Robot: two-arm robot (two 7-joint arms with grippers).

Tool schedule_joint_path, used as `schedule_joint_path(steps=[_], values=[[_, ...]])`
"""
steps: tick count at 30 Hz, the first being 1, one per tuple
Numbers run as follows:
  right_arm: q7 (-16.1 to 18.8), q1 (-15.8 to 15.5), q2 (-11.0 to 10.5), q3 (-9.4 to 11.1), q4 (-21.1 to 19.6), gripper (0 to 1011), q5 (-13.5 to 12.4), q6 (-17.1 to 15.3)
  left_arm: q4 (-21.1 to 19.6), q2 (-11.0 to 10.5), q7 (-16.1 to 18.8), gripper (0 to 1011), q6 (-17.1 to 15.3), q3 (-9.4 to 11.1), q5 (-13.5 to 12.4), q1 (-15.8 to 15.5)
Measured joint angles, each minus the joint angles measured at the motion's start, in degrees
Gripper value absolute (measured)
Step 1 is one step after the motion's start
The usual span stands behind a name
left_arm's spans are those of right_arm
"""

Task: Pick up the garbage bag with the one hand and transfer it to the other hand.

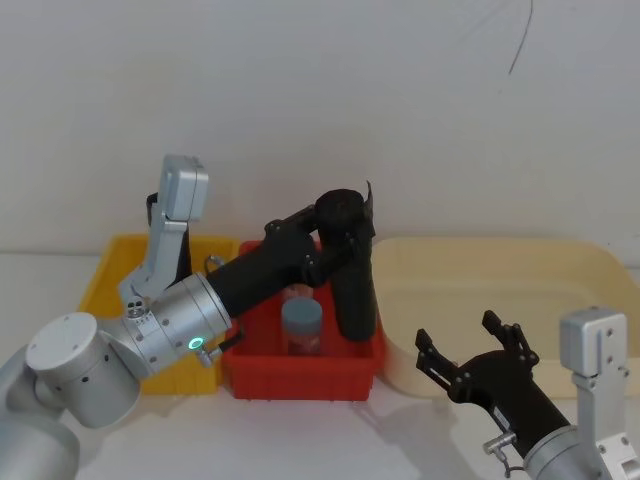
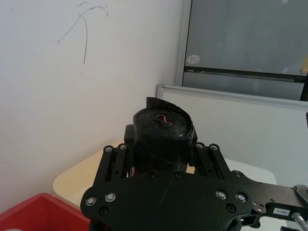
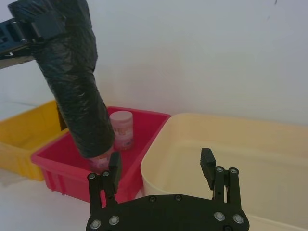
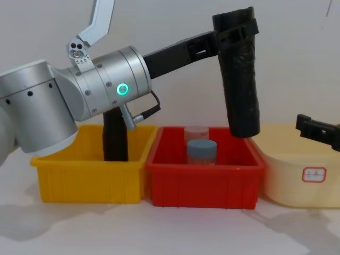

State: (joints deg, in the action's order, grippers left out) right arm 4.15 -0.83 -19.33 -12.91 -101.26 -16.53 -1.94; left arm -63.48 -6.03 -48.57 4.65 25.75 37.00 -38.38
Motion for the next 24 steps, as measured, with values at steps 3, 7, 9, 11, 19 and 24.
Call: schedule_joint_path(steps=[3, 7, 9, 11, 19, 24], values=[[1.0, 0.2, -0.2, 0.0, -0.1, 999, -0.4, 0.0, 0.3, 0.1, -0.2, 564, -0.2, 0.0, 0.4, -0.1], [2.3, 0.5, -0.4, -0.1, -0.2, 999, -0.9, 0.1, 0.5, 0.2, -0.4, 564, -0.3, 0.0, 0.7, -0.1], [3.4, 0.8, -0.6, -0.3, -0.2, 999, -1.3, 0.1, 0.6, 0.2, -0.4, 564, -0.4, -0.1, 0.8, -0.1], [4.6, 1.3, -0.8, -0.6, -0.2, 999, -1.6, 0.1, 0.7, 0.3, -0.5, 564, -0.4, -0.1, 1.0, -0.1], [8.7, 3.5, -1.1, -1.9, 0.3, 999, -2.6, 0.0, 0.9, 0.4, -0.7, 564, -0.6, -0.1, 1.3, -0.2], [10.7, 5.3, -0.9, -2.9, 1.4, 999, -2.9, -0.1, 1.0, 0.4, -0.7, 564, -0.6, -0.1, 1.4, -0.2]])
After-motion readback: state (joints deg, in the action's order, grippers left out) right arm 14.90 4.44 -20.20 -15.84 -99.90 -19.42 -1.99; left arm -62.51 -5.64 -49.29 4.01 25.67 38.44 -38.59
